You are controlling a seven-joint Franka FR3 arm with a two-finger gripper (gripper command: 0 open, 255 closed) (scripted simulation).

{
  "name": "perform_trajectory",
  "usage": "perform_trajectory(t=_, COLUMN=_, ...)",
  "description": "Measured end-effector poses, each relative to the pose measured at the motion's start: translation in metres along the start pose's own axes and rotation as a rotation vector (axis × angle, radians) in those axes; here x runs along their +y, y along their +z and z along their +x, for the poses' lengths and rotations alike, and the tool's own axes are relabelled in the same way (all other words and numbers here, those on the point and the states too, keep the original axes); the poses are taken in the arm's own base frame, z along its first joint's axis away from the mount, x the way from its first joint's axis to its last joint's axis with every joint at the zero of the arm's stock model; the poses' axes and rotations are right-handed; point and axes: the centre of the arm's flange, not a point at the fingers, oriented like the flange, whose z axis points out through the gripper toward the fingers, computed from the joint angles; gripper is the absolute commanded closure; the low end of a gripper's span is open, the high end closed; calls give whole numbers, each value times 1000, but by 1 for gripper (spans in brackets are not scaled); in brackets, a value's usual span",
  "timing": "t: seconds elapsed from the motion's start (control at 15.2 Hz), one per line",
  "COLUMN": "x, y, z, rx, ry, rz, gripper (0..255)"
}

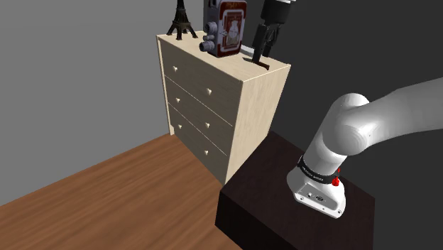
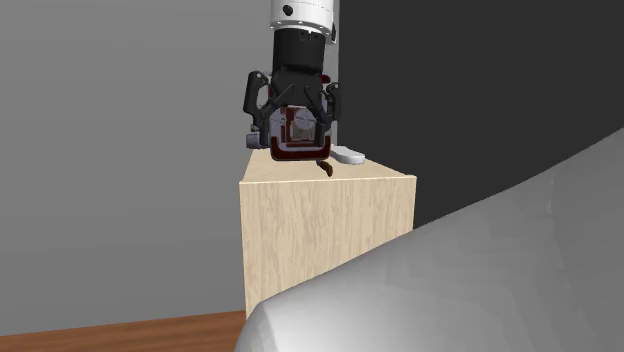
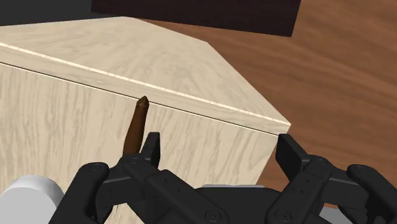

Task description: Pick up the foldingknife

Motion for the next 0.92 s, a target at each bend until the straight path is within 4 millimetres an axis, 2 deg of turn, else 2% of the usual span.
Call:
perform_trajectory(t=0.13, x=5, y=-1, z=5, rx=-6, ry=17, rz=-2, gripper=0)
perform_trajectory(t=0.4, x=42, y=-2, z=40, rx=-58, ry=138, rz=-20, gripper=0)
perform_trajectory(t=0.59, x=65, y=-1, z=58, rx=-93, ry=217, rz=-31, gripper=0)
perform_trajectory(t=0.92, x=74, y=24, z=61, rx=-100, ry=233, rz=-34, gripper=0)
